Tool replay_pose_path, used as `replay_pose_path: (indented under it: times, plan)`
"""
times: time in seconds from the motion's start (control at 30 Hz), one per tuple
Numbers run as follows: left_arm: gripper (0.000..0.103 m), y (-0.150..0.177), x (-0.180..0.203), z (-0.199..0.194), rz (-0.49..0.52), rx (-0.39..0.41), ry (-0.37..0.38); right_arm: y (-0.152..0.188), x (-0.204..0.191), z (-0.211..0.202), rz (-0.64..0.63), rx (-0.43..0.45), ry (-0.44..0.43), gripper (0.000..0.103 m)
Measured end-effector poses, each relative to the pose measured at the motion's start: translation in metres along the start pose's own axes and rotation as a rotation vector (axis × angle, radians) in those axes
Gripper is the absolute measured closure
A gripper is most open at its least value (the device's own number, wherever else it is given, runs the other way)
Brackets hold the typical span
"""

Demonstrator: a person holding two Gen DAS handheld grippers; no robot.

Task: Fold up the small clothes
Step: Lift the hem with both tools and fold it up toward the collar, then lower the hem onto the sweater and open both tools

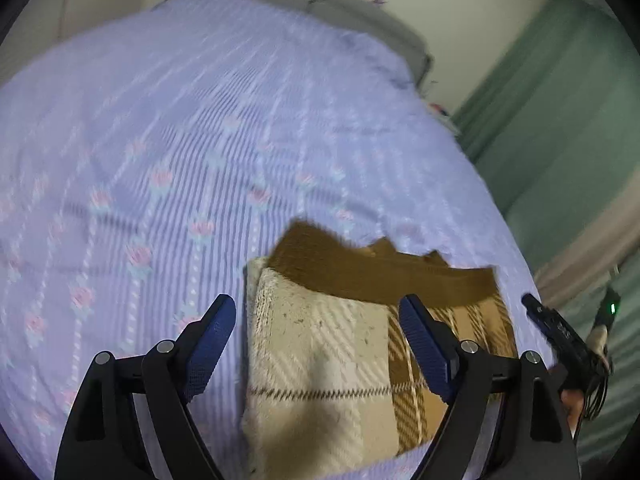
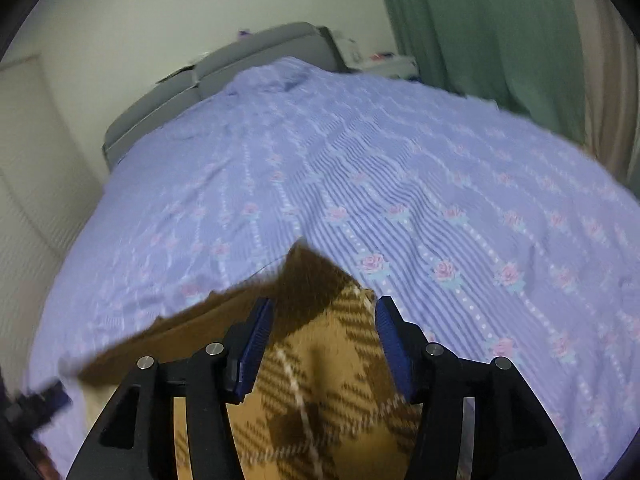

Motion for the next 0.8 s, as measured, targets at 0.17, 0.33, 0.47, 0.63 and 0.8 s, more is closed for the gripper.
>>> replay_pose_path:
  times: [0.17, 0.33, 0.47, 0.63, 0.8]
  plan:
    - [0.020, 0.008, -0.001, -0.003, 0.219, 0.018, -0.113, 0.007, -0.015, -0.022, -0.204, 0.064, 0.077, 0.043]
    - [0.027, 0.010, -0.015, 0.037, 0.234, -0.091, -0.114, 0.009, -0.012, 0.002, -0.254, -0.017, 0.100, 0.043]
    - [0.042, 0.008, -0.028, 0.068, 0.142, -0.153, -0.143, 0.007, 0.000, 0.034, -0.210, -0.098, 0.121, 0.043]
    - [0.064, 0.012, -0.023, 0.075, 0.115, -0.164, -0.119, 0.011, 0.011, 0.057, -0.134, -0.166, 0.101, 0.054]
    - [0.079, 0.009, -0.016, 0.059, 0.138, -0.100, -0.090, 0.009, 0.014, 0.052, -0.120, -0.145, 0.073, 0.089]
Point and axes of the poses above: each gripper's, at about its wrist camera, not at the fingertips, and z roughly the way its jaws point, x to its right, y to its underside, the point moved 4 cm from there along z, roughly the way its jaws point, and after that the axes turned 4 degrees about y, right-handed, at the moved point
